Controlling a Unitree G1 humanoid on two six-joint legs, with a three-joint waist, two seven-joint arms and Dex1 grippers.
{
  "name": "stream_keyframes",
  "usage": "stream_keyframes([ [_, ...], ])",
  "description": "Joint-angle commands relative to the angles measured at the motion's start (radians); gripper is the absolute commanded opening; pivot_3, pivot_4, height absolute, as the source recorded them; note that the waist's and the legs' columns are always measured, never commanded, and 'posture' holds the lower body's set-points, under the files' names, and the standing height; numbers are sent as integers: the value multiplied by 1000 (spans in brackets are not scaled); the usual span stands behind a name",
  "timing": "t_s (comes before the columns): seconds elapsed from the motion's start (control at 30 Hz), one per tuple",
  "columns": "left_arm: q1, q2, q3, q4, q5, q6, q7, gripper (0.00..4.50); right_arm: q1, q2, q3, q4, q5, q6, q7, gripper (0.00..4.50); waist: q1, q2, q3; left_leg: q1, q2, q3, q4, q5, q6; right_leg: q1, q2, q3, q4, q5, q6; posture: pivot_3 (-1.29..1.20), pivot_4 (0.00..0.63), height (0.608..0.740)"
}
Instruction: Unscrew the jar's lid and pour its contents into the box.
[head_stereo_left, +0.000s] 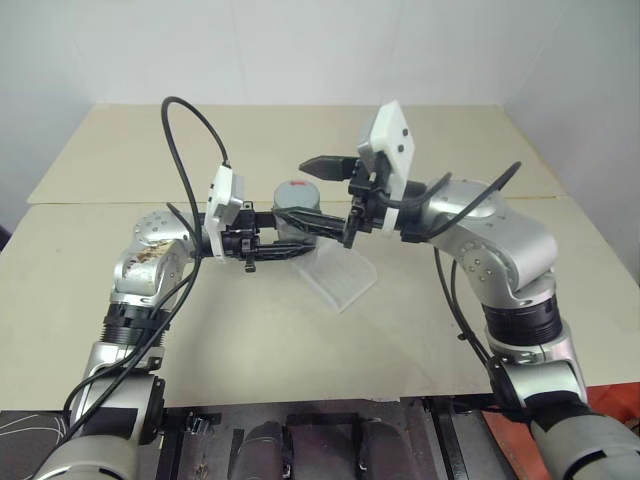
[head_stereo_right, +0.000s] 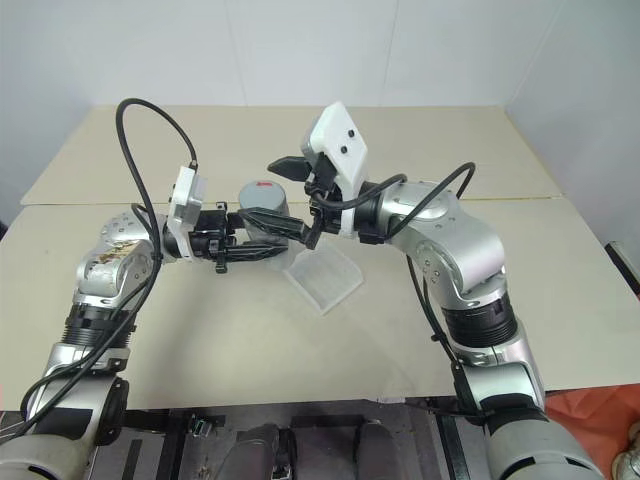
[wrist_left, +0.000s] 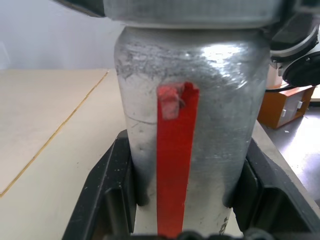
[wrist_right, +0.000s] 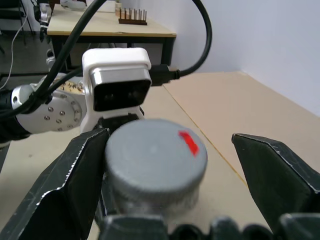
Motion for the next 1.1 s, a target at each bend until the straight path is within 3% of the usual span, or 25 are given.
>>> stream_keyframes([
  [0.03, -2, 19, 26, -47, -34, -1, -16, 2050, -10, -38, -78, -1, 2, -2, -7, 4463, 0, 0, 0, 0, 0, 0, 0, 0, 0, 0, 0, 0, 0, 0, 0, 0, 150, 740],
  [0.63, 12, 31, 23, -68, -41, 13, -4, 2050, 59, -102, -118, -127, 123, 20, 62, 4463, 0, 0, 0, 0, 0, 0, 0, -1, 1, 0, 0, 0, 0, 0, 0, 0, 150, 740],
  [0.77, 15, 24, 15, -71, -39, 14, 2, 2050, 30, -51, -79, -164, 138, 35, 33, 4463, -1, 0, 0, 0, 0, 0, 0, -1, 1, 0, 0, 0, 0, 0, 0, 0, 150, 740],
  [1.1, 18, 27, 11, -89, -47, 19, 3, 2050, -50, 70, 21, -27, -4, -4, -34, 4463, 2, 0, 0, 0, 0, 0, 0, 1, -1, 0, 0, 0, 0, 0, 0, 0, 150, 740],
])
